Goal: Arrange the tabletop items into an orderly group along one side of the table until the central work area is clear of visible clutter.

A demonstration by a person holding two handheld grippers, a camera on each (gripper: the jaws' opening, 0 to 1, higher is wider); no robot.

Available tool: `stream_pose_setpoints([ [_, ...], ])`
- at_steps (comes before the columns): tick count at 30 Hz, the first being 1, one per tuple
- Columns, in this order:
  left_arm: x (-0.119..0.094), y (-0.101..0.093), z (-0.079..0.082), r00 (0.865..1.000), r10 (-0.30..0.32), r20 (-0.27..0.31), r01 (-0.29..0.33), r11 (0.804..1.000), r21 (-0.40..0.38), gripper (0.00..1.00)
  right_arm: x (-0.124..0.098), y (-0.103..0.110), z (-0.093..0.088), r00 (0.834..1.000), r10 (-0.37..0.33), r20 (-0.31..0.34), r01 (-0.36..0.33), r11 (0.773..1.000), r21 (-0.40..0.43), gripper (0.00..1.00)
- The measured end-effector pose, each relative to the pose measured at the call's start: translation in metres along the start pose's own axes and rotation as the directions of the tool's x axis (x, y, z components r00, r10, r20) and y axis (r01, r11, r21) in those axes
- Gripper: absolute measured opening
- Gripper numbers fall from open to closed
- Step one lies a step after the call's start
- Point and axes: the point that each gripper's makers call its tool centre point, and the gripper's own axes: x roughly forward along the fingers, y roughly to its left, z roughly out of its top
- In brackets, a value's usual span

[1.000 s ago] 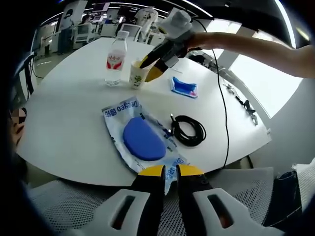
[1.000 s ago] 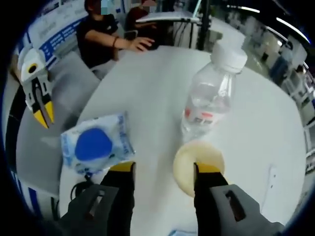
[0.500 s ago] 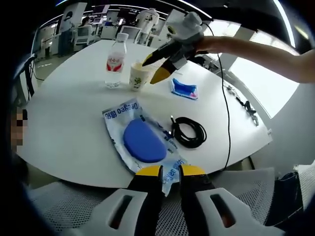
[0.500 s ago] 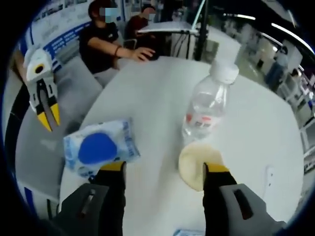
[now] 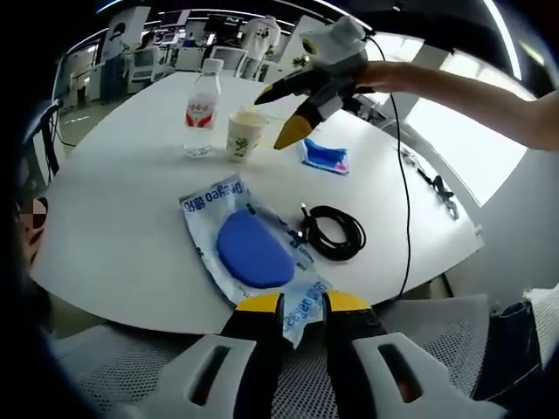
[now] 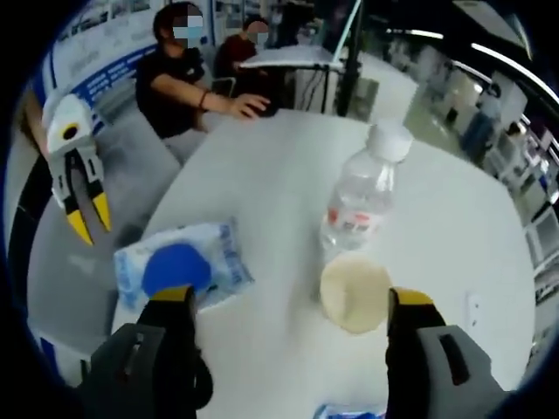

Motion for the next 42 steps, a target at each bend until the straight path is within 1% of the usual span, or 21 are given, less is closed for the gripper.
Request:
stream_pose_setpoints([
  [3,0.000,0.000,0.001,1.000,-0.005,0.004,0.005,1.000,-0.003,0.21,-0.001,-0.001,0.000,1.000,-0.010,0.005,0.010,1.000,0.009,0.89],
  [4,-0.001,-0.001,0.003,1.000,-0.007,0.013,0.007,1.000,-0.002,0.22,-0.001,-0.001,-0.001,1.000,-0.013,0.006,0.013,1.000,0.014,0.88],
  [8,-0.002,0.000,0.006,0.999,-0.005,0.032,0.005,1.000,-0.003,0.31,-0.004,-0.001,-0.005,1.000,-0.025,0.005,0.025,0.999,0.021,0.88],
  [10,-0.002,0.000,0.007,0.999,-0.006,0.038,0.006,1.000,0.001,0.34,-0.006,0.000,-0.007,0.999,-0.030,0.010,0.030,0.999,0.031,0.89],
  [13,-0.002,-0.001,0.006,0.999,-0.014,0.034,0.014,1.000,0.002,0.33,-0.012,0.001,-0.011,0.999,-0.043,0.018,0.042,0.998,0.048,0.89],
  [17,-0.003,-0.004,0.008,0.999,-0.024,0.040,0.024,1.000,-0.002,0.34,-0.020,0.005,-0.017,0.998,-0.054,0.015,0.053,0.997,0.057,0.89],
  [24,-0.003,-0.004,0.008,0.999,-0.027,0.038,0.027,1.000,0.004,0.36,-0.029,0.007,-0.019,0.997,-0.069,0.018,0.068,0.995,0.070,0.89],
  [31,-0.002,-0.005,0.006,0.999,-0.032,0.029,0.032,0.999,0.007,0.36,-0.035,0.008,-0.019,0.995,-0.091,0.039,0.087,0.993,0.084,0.88],
  [35,-0.003,-0.005,0.005,0.999,-0.034,0.026,0.033,0.999,0.010,0.36,-0.039,0.008,-0.022,0.994,-0.103,0.044,0.099,0.991,0.091,0.88],
  [42,-0.003,-0.004,0.005,0.999,-0.033,0.028,0.033,0.999,0.005,0.36,-0.047,0.008,-0.029,0.988,-0.141,0.069,0.131,0.983,0.127,0.88],
])
